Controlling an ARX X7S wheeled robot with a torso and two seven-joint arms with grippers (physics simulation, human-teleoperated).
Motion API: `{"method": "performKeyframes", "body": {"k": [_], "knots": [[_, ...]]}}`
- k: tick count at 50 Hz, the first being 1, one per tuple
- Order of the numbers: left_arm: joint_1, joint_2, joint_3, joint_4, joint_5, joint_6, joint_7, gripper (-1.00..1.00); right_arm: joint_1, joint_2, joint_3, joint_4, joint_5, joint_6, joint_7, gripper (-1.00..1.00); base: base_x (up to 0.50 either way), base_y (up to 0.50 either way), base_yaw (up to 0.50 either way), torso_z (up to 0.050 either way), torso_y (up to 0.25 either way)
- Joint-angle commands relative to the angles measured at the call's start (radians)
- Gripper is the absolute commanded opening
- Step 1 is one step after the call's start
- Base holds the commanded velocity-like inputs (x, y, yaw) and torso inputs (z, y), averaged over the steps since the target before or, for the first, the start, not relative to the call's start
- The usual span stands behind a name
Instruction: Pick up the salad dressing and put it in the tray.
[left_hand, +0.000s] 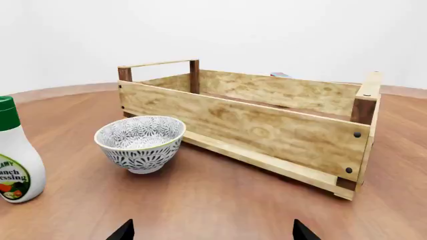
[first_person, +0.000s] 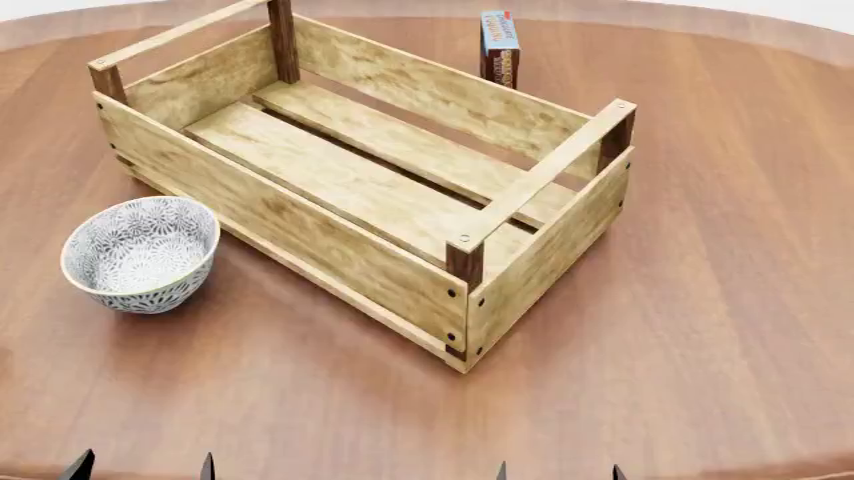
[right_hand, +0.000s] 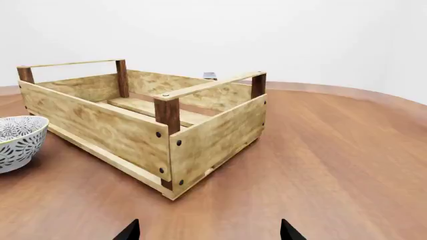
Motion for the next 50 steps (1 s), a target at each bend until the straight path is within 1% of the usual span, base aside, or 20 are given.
{"method": "performKeyframes", "body": {"k": [1, 16, 20, 50], "knots": [[0.006, -0.016, 0.021, 0.003, -0.013, 0.01, -0.017, 1.0, -0.004, 0.016, -0.021, -0.008, 0.012, 0.005, 0.021, 1.0, 0.0, 0.0, 0.0, 0.0, 0.0], [0.008, -0.054, 0.067, 0.004, -0.045, 0.02, -0.069, 1.0, -0.004, 0.054, -0.065, -0.009, 0.058, 0.007, 0.062, 1.0, 0.0, 0.0, 0.0, 0.0, 0.0], [0.007, -0.061, 0.072, 0.001, -0.057, 0.024, -0.073, 1.0, -0.018, 0.063, -0.075, -0.028, 0.066, -0.018, 0.063, 1.0, 0.0, 0.05, 0.0, 0.0, 0.0], [0.006, -0.099, 0.121, -0.002, -0.075, 0.037, -0.114, 1.0, -0.018, 0.097, -0.114, -0.027, 0.1, -0.041, 0.103, 1.0, 0.01, 0.5, 0.0, 0.0, 0.0]]}}
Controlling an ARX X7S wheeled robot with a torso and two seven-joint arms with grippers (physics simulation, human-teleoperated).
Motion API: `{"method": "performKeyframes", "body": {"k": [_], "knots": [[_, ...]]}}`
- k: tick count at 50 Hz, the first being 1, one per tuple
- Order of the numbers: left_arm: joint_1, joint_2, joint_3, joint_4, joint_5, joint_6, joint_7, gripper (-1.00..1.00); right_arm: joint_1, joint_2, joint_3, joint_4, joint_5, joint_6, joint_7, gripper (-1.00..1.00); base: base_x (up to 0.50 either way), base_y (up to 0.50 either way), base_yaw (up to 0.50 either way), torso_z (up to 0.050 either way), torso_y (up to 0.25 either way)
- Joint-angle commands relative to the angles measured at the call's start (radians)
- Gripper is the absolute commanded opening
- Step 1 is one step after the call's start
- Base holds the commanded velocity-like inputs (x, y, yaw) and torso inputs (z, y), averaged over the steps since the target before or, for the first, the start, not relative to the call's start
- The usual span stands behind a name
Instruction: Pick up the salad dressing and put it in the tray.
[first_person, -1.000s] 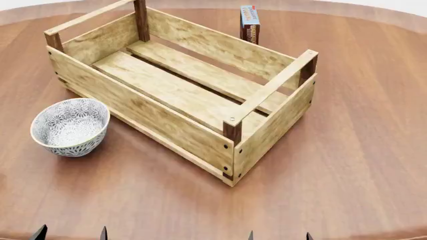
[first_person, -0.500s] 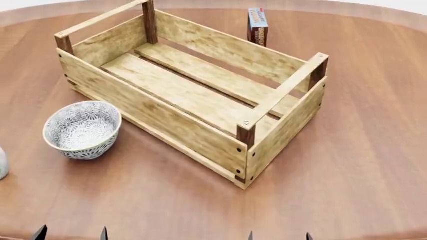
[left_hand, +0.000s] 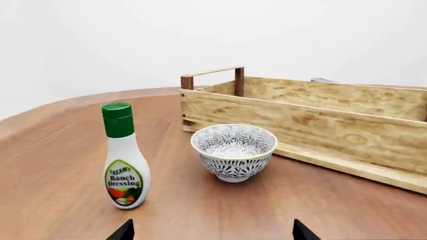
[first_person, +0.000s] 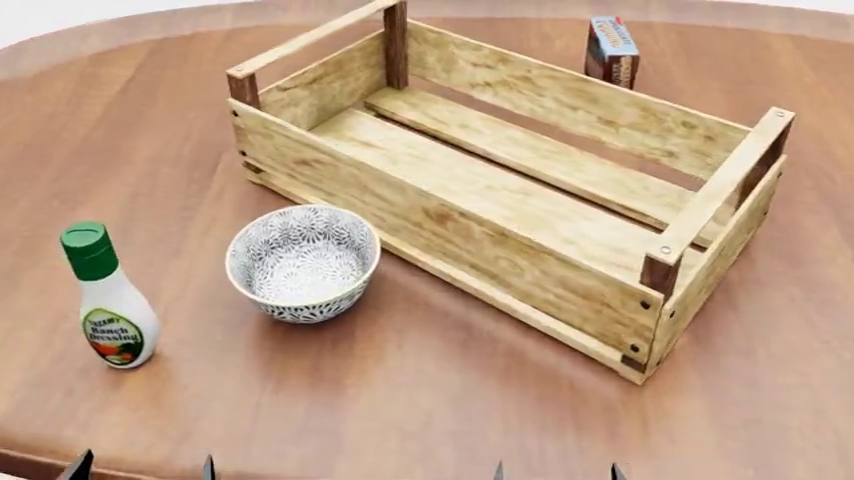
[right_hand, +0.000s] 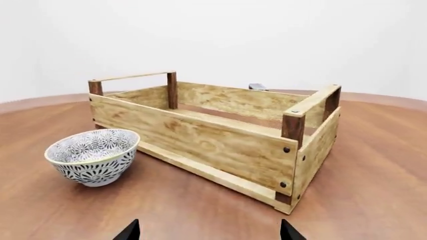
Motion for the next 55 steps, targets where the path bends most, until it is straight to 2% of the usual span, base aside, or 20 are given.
{"method": "performKeyframes", "body": {"k": [1, 9, 15, 21, 22, 28, 31, 37, 46, 55], "knots": [[-0.003, -0.014, 0.021, -0.003, -0.005, -0.002, -0.015, 1.0, 0.001, 0.014, -0.015, -0.004, 0.016, 0.001, 0.013, 1.0, 0.01, 0.5, 0.0, 0.0, 0.0], [-0.012, -0.022, 0.035, -0.011, 0.002, -0.014, -0.032, 1.0, 0.012, 0.027, -0.046, 0.009, 0.005, 0.025, 0.013, 1.0, 0.0, 0.29, 0.0, 0.0, 0.0], [-0.044, -0.03, 0.018, 0.021, -0.009, -0.095, -0.063, 1.0, 0.015, 0.032, -0.024, -0.049, 0.027, 0.059, 0.043, 1.0, 0.06, 0.0, 0.0, 0.0, 0.0], [-0.075, -0.057, -0.01, 0.231, -0.074, -0.274, -0.061, 1.0, 0.032, 0.057, -0.007, -0.237, 0.023, 0.235, 0.091, 1.0, 0.48, 0.0, 0.0, 0.0, 0.0], [-0.083, -0.07, -0.022, 0.328, -0.106, -0.342, -0.056, 1.0, 0.037, 0.064, 0.005, -0.301, 0.043, 0.287, 0.093, 1.0, 0.5, 0.0, 0.0, 0.0, 0.0], [-0.084, -0.122, -0.003, 0.502, -0.125, -0.452, -0.038, 1.0, 0.067, 0.097, 0.046, -0.487, 0.084, 0.412, 0.112, 1.0, 0.5, 0.0, 0.0, 0.0, 0.0], [-0.099, -0.129, -0.034, 0.57, -0.167, -0.511, -0.043, 1.0, 0.091, 0.112, 0.094, -0.596, 0.143, 0.505, 0.124, 1.0, 0.5, 0.0, 0.0, 0.0, 0.0], [-0.118, -0.138, -0.08, 0.635, -0.211, -0.561, -0.057, 1.0, 0.091, 0.125, 0.15, -0.639, 0.193, 0.526, 0.138, 1.0, 0.5, 0.0, 0.0, 0.0, 0.0], [-0.127, -0.143, -0.086, 0.631, -0.208, -0.553, -0.071, 1.0, 0.084, 0.154, 0.136, -0.679, 0.153, 0.533, 0.166, 1.0, 0.5, 0.0, 0.0, 0.0, 0.0], [-0.133, -0.144, -0.096, 0.63, -0.219, -0.549, -0.081, 1.0, 0.077, 0.17, 0.147, -0.687, 0.198, 0.54, 0.141, 1.0, 0.5, 0.0, 0.0, 0.0, 0.0]]}}
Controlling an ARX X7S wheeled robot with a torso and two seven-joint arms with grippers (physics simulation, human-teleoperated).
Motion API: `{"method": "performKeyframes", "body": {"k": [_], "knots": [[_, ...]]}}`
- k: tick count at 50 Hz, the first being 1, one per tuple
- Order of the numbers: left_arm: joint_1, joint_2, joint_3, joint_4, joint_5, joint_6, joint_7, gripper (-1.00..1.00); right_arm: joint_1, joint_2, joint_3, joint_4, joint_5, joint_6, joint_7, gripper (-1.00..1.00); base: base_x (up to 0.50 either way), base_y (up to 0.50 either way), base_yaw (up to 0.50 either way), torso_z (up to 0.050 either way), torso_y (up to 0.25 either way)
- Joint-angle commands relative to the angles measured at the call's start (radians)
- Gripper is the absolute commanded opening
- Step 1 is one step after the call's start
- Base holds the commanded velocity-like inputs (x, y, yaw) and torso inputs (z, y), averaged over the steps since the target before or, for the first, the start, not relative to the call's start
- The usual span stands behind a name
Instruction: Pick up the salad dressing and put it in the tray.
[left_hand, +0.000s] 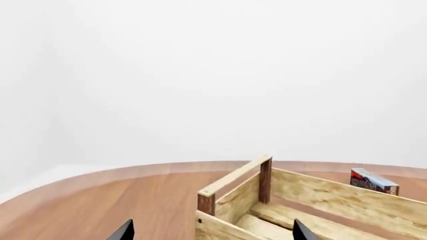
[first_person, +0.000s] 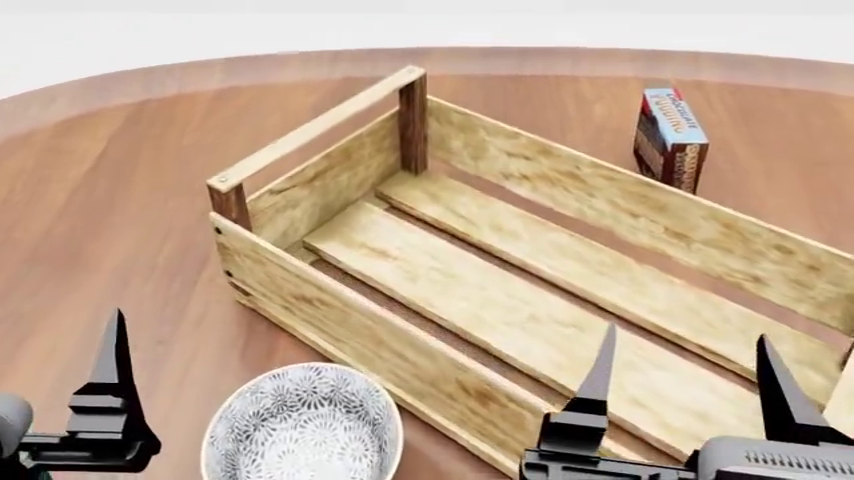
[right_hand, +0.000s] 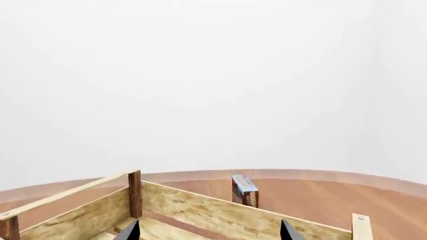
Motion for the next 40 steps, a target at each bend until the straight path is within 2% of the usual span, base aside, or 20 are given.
{"method": "performKeyframes", "body": {"k": [1, 13, 20, 40], "knots": [[-0.007, -0.009, -0.016, 0.031, -0.021, -0.016, -0.011, 1.0, -0.002, 0.024, 0.019, -0.05, 0.03, 0.027, 0.002, 1.0, 0.5, 0.0, 0.0, 0.0, 0.0], [-0.005, -0.015, -0.012, 0.03, -0.031, -0.007, -0.018, 1.0, -0.004, 0.02, 0.022, -0.029, 0.041, 0.006, 0.009, 1.0, 0.5, 0.0, 0.0, 0.0, 0.001], [-0.003, -0.019, -0.01, 0.028, -0.034, 0.001, -0.023, 1.0, -0.031, 0.02, 0.017, -0.013, 0.037, -0.078, -0.016, 1.0, 0.03, 0.0, 0.0, 0.0, 0.0], [0.002, -0.031, -0.005, 0.029, -0.045, 0.014, -0.037, 1.0, -0.043, 0.035, 0.02, -0.019, 0.085, -0.092, -0.027, 1.0, 0.0, 0.0, 0.5, 0.0, 0.0]]}}
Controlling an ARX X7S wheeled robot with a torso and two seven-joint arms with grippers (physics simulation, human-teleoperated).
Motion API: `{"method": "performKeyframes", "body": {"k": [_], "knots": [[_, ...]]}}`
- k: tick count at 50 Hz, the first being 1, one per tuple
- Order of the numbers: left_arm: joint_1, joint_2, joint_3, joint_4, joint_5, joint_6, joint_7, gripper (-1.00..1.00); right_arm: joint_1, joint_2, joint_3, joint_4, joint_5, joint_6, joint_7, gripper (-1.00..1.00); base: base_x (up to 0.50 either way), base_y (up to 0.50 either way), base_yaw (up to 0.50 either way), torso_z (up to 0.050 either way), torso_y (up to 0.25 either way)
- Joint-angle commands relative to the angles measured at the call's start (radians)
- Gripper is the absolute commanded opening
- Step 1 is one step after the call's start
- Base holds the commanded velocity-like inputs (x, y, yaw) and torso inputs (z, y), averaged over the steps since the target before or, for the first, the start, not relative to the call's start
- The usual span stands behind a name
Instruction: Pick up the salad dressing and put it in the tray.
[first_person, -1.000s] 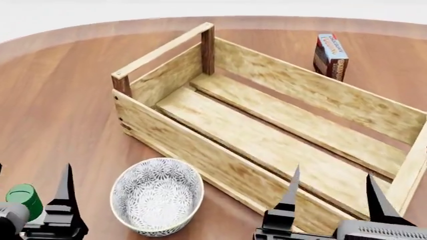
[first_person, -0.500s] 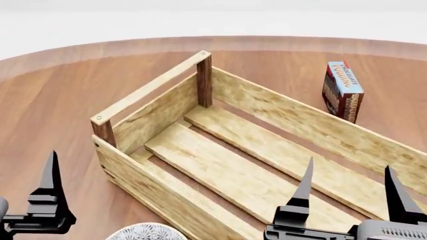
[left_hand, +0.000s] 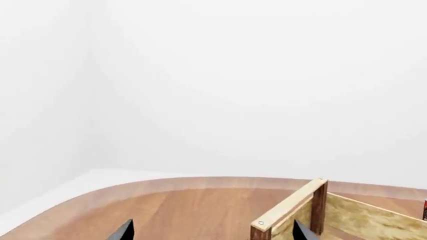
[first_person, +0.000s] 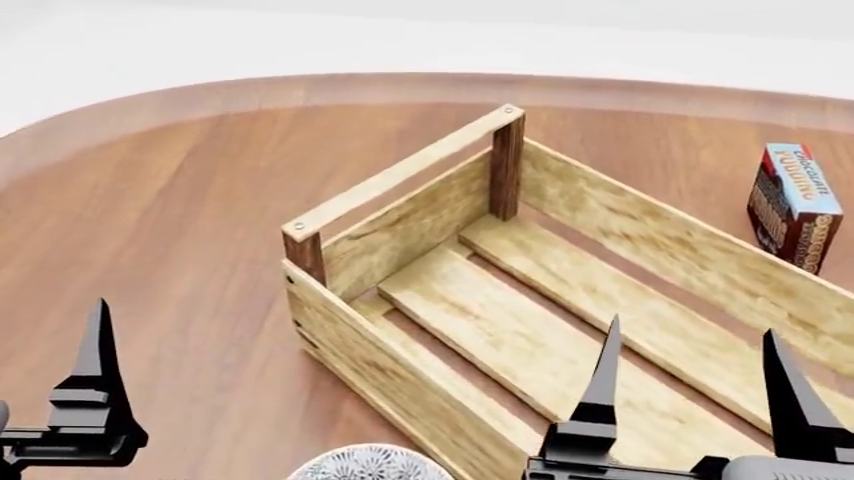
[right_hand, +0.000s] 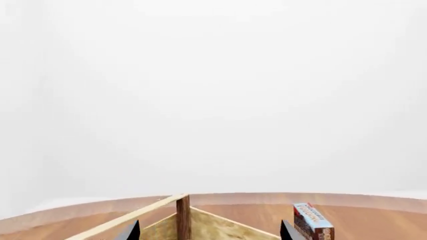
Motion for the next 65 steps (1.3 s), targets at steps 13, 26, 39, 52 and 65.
{"method": "performKeyframes", "body": {"k": [13, 26, 39, 52, 65], "knots": [[-0.005, -0.012, 0.002, -0.006, -0.013, 0.009, -0.018, 1.0, -0.022, 0.02, -0.018, -0.001, 0.022, -0.037, -0.022, 1.0, 0.0, 0.0, 0.5, 0.0, 0.0], [-0.006, -0.016, 0.005, -0.011, -0.017, 0.015, -0.025, 1.0, -0.022, 0.025, -0.023, 0.003, 0.023, -0.043, -0.018, 1.0, 0.0, 0.0, 0.5, 0.0, 0.0], [-0.005, -0.02, 0.007, -0.012, -0.023, 0.017, -0.031, 1.0, -0.026, 0.032, -0.031, 0.005, 0.022, -0.052, -0.017, 1.0, 0.0, 0.0, 0.5, 0.0, 0.0], [-0.004, -0.025, 0.009, -0.015, -0.027, 0.024, -0.036, 1.0, -0.027, 0.038, -0.037, 0.006, 0.022, -0.057, -0.015, 1.0, 0.0, 0.0, 0.5, 0.0, 0.0], [-0.005, -0.029, 0.012, -0.017, -0.031, 0.027, -0.041, 1.0, -0.027, 0.067, -0.088, 0.028, 0.002, -0.06, -0.049, 1.0, -0.1, 0.19, 0.19, 0.0, 0.0]]}}
